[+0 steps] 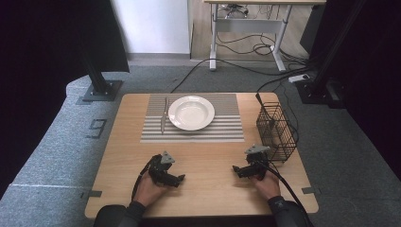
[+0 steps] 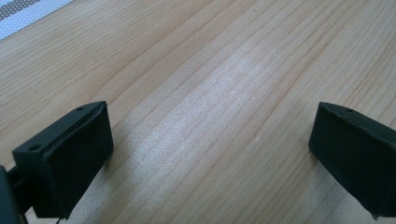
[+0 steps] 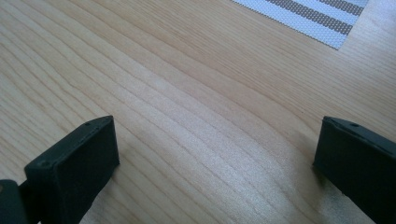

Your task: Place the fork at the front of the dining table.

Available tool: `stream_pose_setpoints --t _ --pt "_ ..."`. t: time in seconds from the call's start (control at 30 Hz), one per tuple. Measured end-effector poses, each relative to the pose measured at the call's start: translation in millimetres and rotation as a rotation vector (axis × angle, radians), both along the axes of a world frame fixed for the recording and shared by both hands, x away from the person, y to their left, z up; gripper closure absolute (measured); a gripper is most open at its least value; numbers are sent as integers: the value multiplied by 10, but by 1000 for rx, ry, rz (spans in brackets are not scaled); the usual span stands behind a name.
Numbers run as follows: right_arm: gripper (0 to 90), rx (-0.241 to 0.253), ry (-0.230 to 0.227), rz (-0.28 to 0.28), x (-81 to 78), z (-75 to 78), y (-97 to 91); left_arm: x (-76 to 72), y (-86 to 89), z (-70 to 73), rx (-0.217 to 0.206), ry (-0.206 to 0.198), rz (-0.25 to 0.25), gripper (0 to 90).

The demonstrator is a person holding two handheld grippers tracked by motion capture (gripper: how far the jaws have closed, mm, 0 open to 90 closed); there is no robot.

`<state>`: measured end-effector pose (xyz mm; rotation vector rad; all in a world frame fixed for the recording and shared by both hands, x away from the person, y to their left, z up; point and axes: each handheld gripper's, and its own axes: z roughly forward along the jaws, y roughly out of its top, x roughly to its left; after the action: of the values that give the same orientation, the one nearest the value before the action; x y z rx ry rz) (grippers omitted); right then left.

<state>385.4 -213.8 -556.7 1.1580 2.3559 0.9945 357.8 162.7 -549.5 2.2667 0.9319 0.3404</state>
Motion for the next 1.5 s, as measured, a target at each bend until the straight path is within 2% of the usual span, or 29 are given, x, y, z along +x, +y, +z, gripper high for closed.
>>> stream_pose_setpoints --t 0.67,0.9,1.0,1.1,1.17,1.23,1.3,1.5 --pt "0 0 1 -6 -20 0 0 -4 1 1 -4 -1 -6 0" --pt "0 2 1 -2 -31 -1 -2 13 23 43 -20 27 -7 3" --pt "0 2 1 -3 -34 0 -3 32 5 99 -40 37 -23 7" --pt "0 2 -1 -3 -34 -1 -2 38 -21 136 -33 31 -34 7" --pt "0 2 0 -3 -35 -1 -2 67 -68 236 -24 12 -52 6" --pt "0 2 0 -4 -35 -1 -2 78 -76 266 -28 12 -55 7" --pt "0 2 0 -4 -36 -1 -2 133 -127 400 -47 12 -72 11" --pt "0 2 0 -4 -37 -1 -2 211 -295 654 -47 -15 -124 12"
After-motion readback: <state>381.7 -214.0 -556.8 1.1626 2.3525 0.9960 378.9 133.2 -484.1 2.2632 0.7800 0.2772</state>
